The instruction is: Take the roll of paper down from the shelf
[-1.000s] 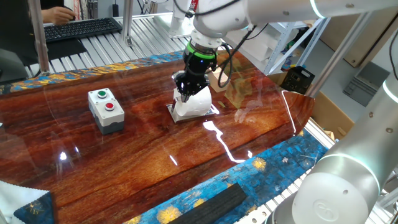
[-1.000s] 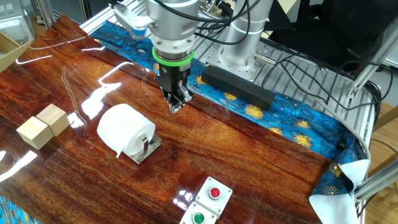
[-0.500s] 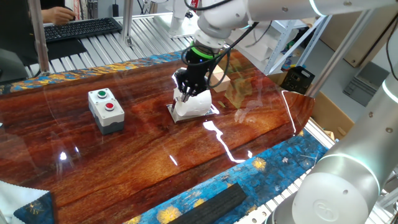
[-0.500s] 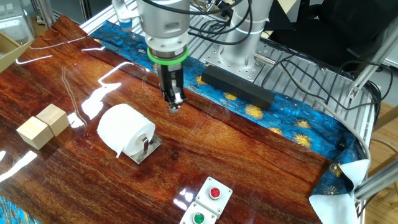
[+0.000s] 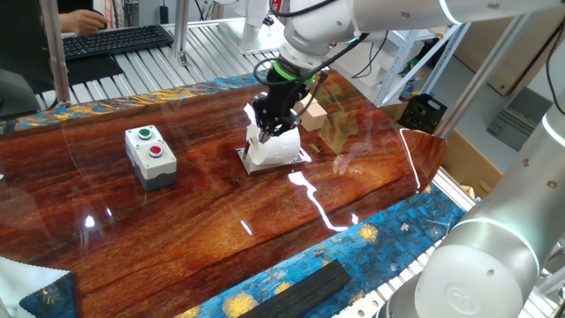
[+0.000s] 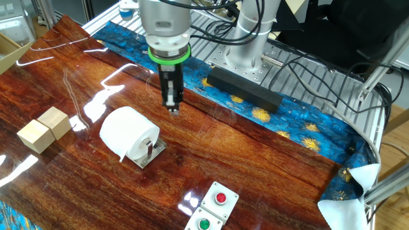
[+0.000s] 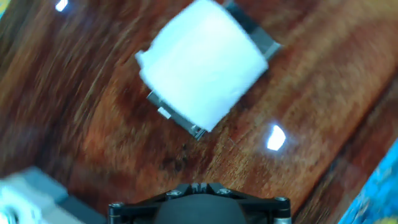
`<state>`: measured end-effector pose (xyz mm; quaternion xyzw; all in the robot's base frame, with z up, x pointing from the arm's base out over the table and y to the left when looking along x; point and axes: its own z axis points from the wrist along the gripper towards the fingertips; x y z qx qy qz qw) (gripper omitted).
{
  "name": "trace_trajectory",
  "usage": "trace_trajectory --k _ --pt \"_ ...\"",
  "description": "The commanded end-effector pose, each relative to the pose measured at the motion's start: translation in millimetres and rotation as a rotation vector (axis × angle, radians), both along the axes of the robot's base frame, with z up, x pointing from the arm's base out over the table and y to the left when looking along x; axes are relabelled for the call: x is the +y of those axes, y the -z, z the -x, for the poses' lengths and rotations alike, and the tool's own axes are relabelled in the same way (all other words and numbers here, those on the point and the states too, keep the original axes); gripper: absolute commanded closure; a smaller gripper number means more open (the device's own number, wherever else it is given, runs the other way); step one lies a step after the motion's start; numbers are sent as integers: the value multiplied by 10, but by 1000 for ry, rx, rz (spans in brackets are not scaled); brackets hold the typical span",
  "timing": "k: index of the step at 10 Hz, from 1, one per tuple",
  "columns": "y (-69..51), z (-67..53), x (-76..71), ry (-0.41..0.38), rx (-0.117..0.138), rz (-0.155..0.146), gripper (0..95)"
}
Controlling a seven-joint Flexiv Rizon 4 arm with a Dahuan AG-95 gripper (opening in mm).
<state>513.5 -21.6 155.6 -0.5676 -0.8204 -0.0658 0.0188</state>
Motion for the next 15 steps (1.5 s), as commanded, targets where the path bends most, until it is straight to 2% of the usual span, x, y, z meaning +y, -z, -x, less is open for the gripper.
trace_trajectory --k 1,3,5,8,9,10,11,12,14,15 --pt "33 -41 -126 171 7 -4 950" --pt "54 -59 -214 169 22 6 950" --pt "68 -96 -336 182 23 -3 950" --pt "83 -151 -438 229 27 -9 950" --pt "86 -182 -450 255 30 -8 760" --pt "89 -193 -454 266 31 -6 760" --pt "89 -219 -465 267 31 24 760" --pt "73 -256 -488 263 50 50 760" --pt "47 -307 -524 267 75 56 760" --pt "37 -331 -555 262 85 71 760"
